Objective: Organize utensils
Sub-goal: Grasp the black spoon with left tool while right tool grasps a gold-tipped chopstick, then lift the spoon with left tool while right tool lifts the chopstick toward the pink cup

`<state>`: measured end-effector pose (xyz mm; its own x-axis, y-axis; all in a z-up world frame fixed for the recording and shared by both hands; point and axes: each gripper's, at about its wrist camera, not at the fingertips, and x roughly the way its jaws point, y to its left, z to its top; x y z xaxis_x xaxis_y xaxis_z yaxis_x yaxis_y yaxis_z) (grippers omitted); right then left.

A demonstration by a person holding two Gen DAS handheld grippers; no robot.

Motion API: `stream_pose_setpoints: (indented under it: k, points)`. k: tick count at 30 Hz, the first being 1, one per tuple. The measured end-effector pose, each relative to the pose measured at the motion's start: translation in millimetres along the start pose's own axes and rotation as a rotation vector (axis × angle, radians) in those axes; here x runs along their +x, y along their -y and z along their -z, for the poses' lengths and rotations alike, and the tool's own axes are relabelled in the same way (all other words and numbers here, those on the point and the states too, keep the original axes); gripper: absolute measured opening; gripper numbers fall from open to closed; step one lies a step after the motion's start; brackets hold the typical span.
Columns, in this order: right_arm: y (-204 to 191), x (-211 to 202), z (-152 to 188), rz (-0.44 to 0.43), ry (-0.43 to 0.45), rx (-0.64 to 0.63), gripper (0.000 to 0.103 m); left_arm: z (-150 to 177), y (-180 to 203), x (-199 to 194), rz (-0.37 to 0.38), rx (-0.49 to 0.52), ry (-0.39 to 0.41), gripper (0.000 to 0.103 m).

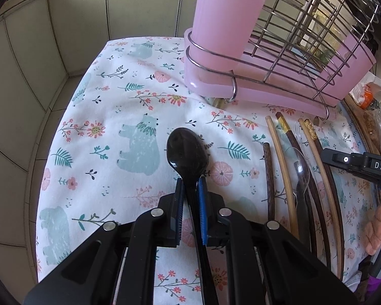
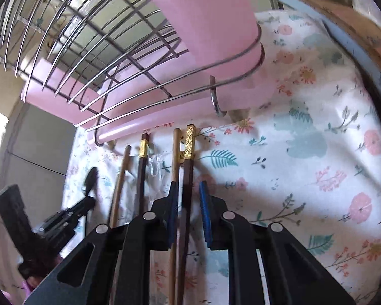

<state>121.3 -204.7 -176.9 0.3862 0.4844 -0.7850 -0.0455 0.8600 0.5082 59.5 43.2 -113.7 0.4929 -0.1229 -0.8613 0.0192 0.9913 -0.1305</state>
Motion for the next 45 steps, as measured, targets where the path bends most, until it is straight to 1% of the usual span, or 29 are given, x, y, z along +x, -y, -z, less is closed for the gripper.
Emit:
stream_pose_setpoints:
  k: [5,7,10,11,14,20,22,23,27,31,32,34,37,40,42,45]
  points:
    - [7,2,0,-0.06,-0.016,0.057,0.019,0,0,1,-0.001,0.003,0.002,0.011]
    - [7,2,0,-0.064,-0.016,0.05,0.019,0,1,1,0.001,0.002,0.002,0.011]
    - [2,1,0,-0.024,0.004,0.028,0.008,0,1,1,0.001,0.002,0.002,0.011]
    - [2,-1,1,-0.004,0.011,0.022,0.008,0,1,1,0.001,0.002,0.002,0.011]
    - [8,-10,3,0.0,0.021,0.035,0.008,0,1,1,0.0,0.003,0.002,0.011]
    - [23,-30,11,0.071,0.027,0.038,0.008,1,0,0,0.0,0.007,-0.005,0.011]
    - [27,-31,11,0.099,0.014,0.023,0.009,-1,1,1,-0.001,0.01,-0.016,0.011]
    - [26,-28,10,0.106,0.001,0.016,0.011,-2,1,1,-0.001,0.013,-0.024,0.011]
    - [20,-18,10,0.113,-0.04,-0.015,0.015,-7,1,3,0.005,0.026,-0.071,0.012]
    - [18,-17,5,0.08,-0.076,-0.017,0.029,-18,0,8,0.021,0.041,-0.144,0.012]
    - [17,-16,4,0.075,-0.087,-0.017,0.03,-21,0,9,0.025,0.044,-0.159,0.013]
    - [17,-16,1,0.081,-0.107,-0.024,0.03,-29,-2,12,0.042,0.037,-0.205,0.014]
    - [17,-13,-5,0.087,-0.121,-0.021,0.03,-43,-7,18,0.08,0.009,-0.277,0.02]
    - [19,-8,-9,0.081,-0.137,-0.008,0.029,-51,-9,24,0.081,-0.007,-0.335,0.02]
    - [20,-7,-11,0.081,-0.14,-0.006,0.028,-52,-7,25,0.07,-0.002,-0.357,0.02]
    - [22,-6,-13,0.094,-0.136,-0.012,0.019,-55,-6,28,0.056,0.0,-0.374,0.02]
